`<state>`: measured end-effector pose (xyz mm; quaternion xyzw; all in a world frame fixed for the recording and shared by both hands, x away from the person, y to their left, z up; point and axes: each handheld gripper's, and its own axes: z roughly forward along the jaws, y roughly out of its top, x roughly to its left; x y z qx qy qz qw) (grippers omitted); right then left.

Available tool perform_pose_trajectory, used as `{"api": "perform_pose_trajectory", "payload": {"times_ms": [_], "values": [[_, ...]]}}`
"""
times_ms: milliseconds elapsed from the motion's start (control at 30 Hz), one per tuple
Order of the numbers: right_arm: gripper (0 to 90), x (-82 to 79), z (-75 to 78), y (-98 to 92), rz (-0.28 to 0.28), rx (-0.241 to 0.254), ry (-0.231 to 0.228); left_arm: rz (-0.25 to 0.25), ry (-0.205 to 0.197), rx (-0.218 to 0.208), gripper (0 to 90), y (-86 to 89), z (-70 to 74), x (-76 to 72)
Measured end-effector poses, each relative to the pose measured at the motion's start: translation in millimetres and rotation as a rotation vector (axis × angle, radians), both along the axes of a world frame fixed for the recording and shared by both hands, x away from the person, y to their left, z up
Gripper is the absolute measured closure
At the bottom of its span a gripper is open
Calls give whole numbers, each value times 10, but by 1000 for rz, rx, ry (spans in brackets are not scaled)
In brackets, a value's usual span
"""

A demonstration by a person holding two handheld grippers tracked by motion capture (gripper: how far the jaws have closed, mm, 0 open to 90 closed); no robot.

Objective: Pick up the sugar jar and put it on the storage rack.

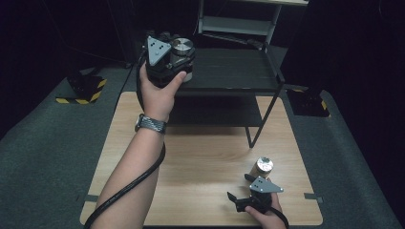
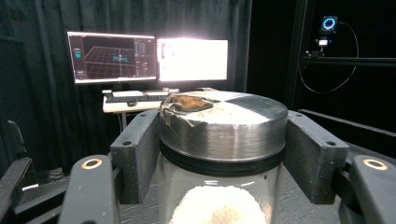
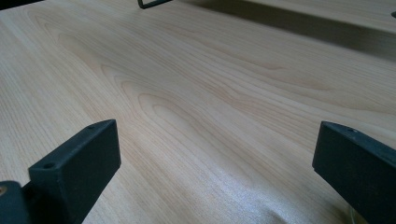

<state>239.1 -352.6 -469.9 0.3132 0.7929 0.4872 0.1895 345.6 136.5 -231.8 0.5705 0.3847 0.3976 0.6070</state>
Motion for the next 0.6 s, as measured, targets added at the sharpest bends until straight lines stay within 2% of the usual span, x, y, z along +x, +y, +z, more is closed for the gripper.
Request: {"api": "perform_pose_trajectory", "payload": {"times_ms": [333, 467, 600], "values": [[8, -3, -2, -2, -1, 2, -1, 4, 8, 3, 320, -12, 18, -2], [8, 0, -1, -1, 0, 1, 0, 7, 19, -2, 247, -11, 28, -11], [8, -2, -2, -1, 0, 1, -2, 19, 14, 2, 158, -11, 13, -33]]}}
